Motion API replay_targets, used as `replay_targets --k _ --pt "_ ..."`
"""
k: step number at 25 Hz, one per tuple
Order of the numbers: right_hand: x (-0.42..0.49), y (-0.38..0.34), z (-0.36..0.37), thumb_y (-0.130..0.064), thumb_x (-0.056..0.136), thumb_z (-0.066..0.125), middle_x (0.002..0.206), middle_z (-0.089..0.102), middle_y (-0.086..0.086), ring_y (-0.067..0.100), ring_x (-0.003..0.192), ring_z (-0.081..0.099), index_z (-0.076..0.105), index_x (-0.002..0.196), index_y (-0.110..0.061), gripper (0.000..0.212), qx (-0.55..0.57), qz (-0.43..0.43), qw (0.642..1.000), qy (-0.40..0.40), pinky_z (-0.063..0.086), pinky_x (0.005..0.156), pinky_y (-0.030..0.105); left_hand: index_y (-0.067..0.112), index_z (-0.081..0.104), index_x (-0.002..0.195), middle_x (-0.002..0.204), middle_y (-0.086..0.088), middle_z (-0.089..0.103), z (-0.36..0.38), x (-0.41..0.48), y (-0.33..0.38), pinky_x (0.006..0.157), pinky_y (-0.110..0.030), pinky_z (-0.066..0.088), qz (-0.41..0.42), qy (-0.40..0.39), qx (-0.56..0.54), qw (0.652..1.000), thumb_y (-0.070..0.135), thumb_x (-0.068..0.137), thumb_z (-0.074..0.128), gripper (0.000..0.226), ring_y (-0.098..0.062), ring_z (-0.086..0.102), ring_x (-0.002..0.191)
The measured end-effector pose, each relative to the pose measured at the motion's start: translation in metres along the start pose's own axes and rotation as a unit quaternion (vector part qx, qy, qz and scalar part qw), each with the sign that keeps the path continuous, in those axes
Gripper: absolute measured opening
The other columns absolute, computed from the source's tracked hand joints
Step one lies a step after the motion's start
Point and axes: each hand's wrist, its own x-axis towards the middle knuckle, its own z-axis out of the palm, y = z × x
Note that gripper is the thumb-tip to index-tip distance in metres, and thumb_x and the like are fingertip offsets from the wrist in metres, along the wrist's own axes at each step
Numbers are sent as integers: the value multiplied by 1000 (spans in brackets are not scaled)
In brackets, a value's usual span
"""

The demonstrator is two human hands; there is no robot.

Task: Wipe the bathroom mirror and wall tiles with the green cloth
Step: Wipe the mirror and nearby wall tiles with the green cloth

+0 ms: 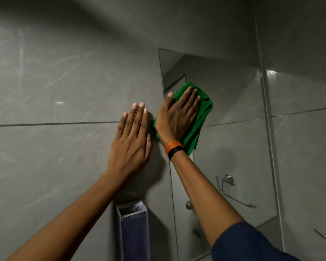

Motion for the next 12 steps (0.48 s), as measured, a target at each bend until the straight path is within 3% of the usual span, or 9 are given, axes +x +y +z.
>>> replay_targets --k 5,9,12 --pt "37 -31 8 -30 109 36 170 20 8 23 159 13 17 160 -8 59 31 -40 999 8 13 130 39 -2 17 157 167 -23 18 -5 10 -9 127 -48 13 -27 8 -6 1000 31 102 23 65 -34 13 156" --pt "52 -61 9 -11 107 40 161 42 14 27 152 34 39 153 -4 47 137 -64 988 44 26 125 40 -2 18 156 166 -23 21 -20 1 -29 127 -49 16 -36 -5 17 999 30 101 25 65 -34 16 155" --pt "56 -88 5 -4 104 43 149 54 20 32 143 47 54 141 0 39 232 -65 970 27 36 119 46 -2 13 156 166 -22 18 -40 -2 -58 127 -49 13 -46 -18 36 998 31 100 23 66 -34 12 155"
